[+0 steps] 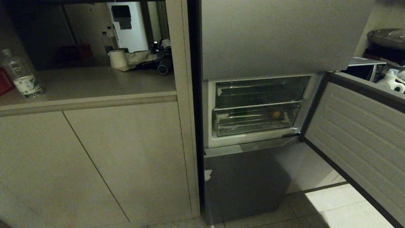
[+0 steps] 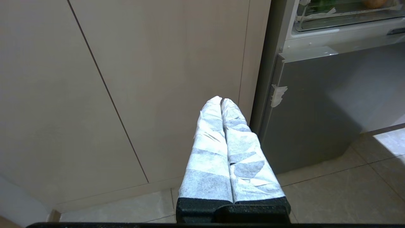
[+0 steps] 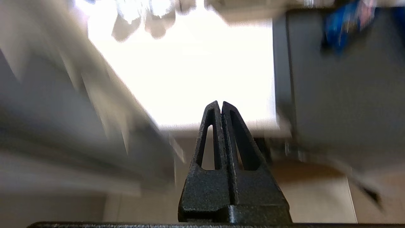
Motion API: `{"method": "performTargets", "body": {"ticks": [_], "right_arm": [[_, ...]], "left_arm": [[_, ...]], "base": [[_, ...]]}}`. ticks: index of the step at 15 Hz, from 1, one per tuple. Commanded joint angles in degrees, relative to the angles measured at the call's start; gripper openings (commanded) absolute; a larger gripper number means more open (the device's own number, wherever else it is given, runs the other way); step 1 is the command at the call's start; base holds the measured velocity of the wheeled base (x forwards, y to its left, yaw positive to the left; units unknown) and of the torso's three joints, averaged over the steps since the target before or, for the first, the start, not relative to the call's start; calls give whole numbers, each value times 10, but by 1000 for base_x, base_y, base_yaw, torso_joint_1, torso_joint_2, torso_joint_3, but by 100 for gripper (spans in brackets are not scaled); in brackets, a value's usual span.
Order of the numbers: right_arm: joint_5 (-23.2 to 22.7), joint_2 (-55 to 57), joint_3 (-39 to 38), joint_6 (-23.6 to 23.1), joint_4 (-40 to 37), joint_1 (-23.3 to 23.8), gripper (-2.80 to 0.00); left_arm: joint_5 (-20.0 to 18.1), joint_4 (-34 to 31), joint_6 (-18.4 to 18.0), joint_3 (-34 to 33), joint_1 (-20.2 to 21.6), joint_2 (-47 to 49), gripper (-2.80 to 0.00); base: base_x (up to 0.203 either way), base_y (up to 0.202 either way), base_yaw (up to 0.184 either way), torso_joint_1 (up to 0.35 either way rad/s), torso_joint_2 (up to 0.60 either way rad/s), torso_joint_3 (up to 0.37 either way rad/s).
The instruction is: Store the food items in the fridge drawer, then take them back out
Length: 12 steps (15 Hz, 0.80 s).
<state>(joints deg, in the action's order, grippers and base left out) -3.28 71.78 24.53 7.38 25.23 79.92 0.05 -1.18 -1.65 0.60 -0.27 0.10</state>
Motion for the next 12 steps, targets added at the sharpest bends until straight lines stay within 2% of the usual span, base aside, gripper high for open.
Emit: {"method": "performTargets", "body": {"ticks": [1, 5, 12], "right_arm": [[0, 58, 53, 0, 8, -5, -280], [-19, 86, 82, 1, 13, -20, -280], [-77, 65, 72, 5, 10, -33, -280]], "left_arm": [[0, 0, 0, 0, 0, 0, -280], [0, 0, 0, 0, 0, 0, -280], [0, 0, 0, 0, 0, 0, -280]], "base": [[0, 0, 0, 0, 0, 0], [0, 0, 0, 0, 0, 0], [0, 0, 0, 0, 0, 0]]}}
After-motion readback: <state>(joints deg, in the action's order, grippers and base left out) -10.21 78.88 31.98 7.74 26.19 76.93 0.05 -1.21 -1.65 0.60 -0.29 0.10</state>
